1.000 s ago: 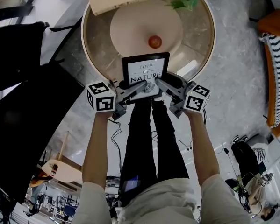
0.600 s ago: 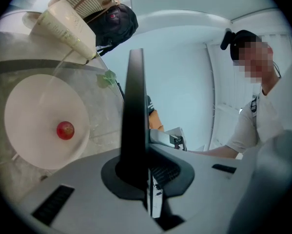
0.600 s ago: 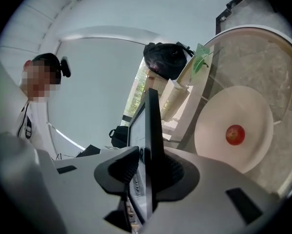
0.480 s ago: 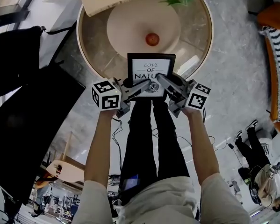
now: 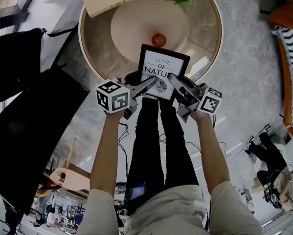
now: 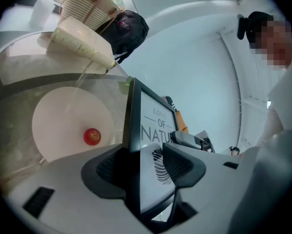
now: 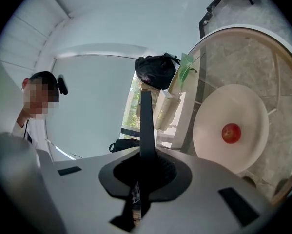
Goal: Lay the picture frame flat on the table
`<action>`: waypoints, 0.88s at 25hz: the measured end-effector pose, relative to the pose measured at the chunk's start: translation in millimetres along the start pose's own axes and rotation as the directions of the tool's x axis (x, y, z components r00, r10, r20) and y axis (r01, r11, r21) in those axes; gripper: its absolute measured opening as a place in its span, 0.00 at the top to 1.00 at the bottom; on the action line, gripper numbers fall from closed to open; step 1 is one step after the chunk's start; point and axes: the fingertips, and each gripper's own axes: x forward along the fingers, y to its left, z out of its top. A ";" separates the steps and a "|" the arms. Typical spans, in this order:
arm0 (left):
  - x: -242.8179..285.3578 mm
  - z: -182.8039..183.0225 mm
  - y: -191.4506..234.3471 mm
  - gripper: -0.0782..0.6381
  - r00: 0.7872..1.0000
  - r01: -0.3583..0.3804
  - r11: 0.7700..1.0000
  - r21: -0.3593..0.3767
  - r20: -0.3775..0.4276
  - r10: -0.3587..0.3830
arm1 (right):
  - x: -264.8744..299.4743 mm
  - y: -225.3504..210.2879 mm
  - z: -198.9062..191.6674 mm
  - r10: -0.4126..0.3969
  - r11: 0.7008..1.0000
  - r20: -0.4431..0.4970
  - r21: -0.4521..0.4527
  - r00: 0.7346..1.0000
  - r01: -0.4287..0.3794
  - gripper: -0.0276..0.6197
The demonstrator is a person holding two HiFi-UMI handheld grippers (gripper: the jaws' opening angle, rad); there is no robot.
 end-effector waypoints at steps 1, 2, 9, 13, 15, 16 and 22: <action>-2.1 0.7 5.6 0.57 0.999 -0.034 0.999 0.011 -0.002 0.034 | -0.7 -2.7 0.8 -0.010 1.000 0.004 0.002 1.000 0.010 0.88; -4.9 1.0 11.5 0.57 0.997 -0.071 0.997 0.028 -0.004 0.071 | -1.5 -6.2 1.1 -0.025 1.000 0.008 0.004 1.000 0.025 0.88; -7.8 -11.8 30.3 0.57 0.960 -0.233 0.938 0.257 -0.093 0.264 | -12.7 -41.7 -3.8 -0.161 0.984 0.052 0.081 0.986 0.157 0.88; 9.0 -21.9 21.3 0.57 0.935 -0.235 0.880 0.412 -0.153 0.321 | -24.6 -59.0 -8.6 -0.229 0.968 0.078 0.124 0.970 0.219 0.88; 19.3 -26.4 13.1 0.58 0.935 -0.212 0.877 0.432 -0.170 0.310 | -33.2 -68.2 -12.1 -0.275 0.954 0.082 0.150 0.958 0.261 0.88; 24.7 -29.4 9.3 0.59 0.937 -0.199 0.880 0.431 -0.180 0.300 | -37.2 -71.3 -13.5 -0.291 0.947 0.084 0.164 0.953 0.275 0.88; 45.9 -45.9 5.1 0.75 0.920 -0.207 0.871 0.446 -0.214 0.329 | -52.1 -81.4 -17.6 -0.368 0.920 0.099 0.184 0.925 0.346 0.88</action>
